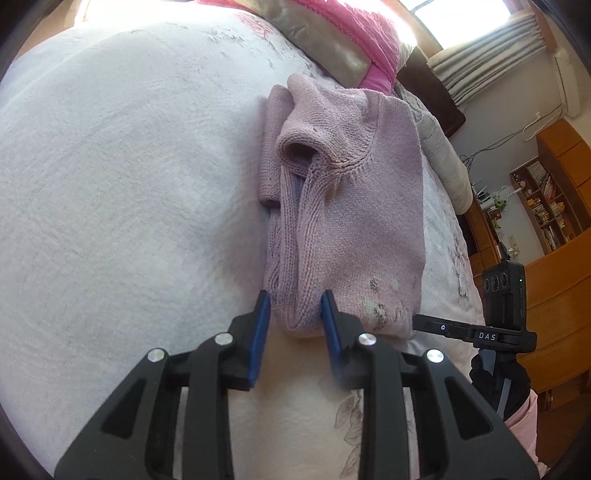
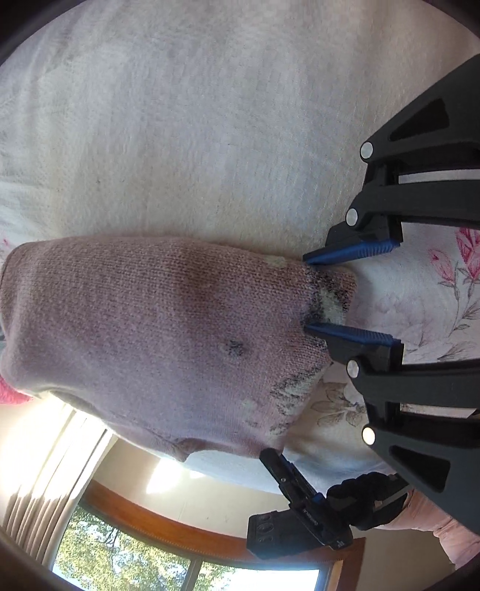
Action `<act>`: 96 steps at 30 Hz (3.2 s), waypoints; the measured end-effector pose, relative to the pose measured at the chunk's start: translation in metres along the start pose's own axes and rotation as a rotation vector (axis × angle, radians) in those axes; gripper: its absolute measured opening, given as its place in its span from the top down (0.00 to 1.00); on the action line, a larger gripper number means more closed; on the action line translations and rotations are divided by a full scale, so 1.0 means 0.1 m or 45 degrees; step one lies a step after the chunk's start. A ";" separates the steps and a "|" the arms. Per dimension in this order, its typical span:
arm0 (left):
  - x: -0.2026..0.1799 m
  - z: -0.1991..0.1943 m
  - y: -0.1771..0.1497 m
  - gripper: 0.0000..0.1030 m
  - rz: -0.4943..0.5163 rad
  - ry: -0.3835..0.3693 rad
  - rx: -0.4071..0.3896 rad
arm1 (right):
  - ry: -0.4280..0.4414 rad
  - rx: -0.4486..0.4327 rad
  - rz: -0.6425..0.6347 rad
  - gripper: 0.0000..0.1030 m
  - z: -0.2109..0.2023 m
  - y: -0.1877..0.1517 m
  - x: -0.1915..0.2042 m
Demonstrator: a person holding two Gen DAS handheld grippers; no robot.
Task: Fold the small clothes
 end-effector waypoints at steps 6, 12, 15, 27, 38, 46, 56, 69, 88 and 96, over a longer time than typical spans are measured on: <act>-0.26 -0.30 0.72 0.53 0.088 0.022 -0.179 | 0.008 -0.125 -0.013 0.52 -0.30 0.43 -0.01; -0.43 0.25 1.36 0.47 0.073 0.053 -0.098 | 0.004 -0.201 0.049 0.51 -0.37 0.83 -0.20; -0.37 0.58 1.50 0.44 0.041 0.138 -0.043 | 0.000 -0.207 0.069 0.51 -0.35 0.92 -0.27; 0.01 0.69 1.36 0.91 -0.116 0.075 -0.078 | -0.012 -0.269 0.168 0.50 -0.38 1.47 -0.71; -0.17 0.75 1.41 0.90 0.016 0.154 -0.099 | 0.075 -0.232 0.243 0.40 0.11 2.23 -0.74; -0.05 0.79 1.43 0.88 -0.012 0.123 -0.108 | 0.074 -0.253 0.354 0.68 0.15 2.14 -0.94; -0.06 0.74 1.41 0.77 -0.074 0.037 -0.011 | 0.024 -0.263 0.300 0.52 0.07 2.10 -0.91; 0.00 0.52 0.93 0.43 -0.065 -0.130 0.130 | 0.215 -0.218 0.085 0.25 -0.06 1.37 -0.40; -0.39 1.07 0.82 0.59 -0.131 -0.339 0.281 | 0.310 -0.246 0.131 0.42 0.34 1.28 -0.36; -0.96 0.59 0.43 0.66 -0.151 -0.536 0.255 | 0.403 -0.309 0.096 0.50 -0.39 0.85 -0.11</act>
Point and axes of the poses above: each gripper's, at about its wrist camera, not at the fingertips, and z roughly the way its jaws point, x to its left, y to its top, the point moved 10 cm from there along z, roughly the way its jaws point, and after that the axes turned 10 degrees about -z, right-handed, at the moved point
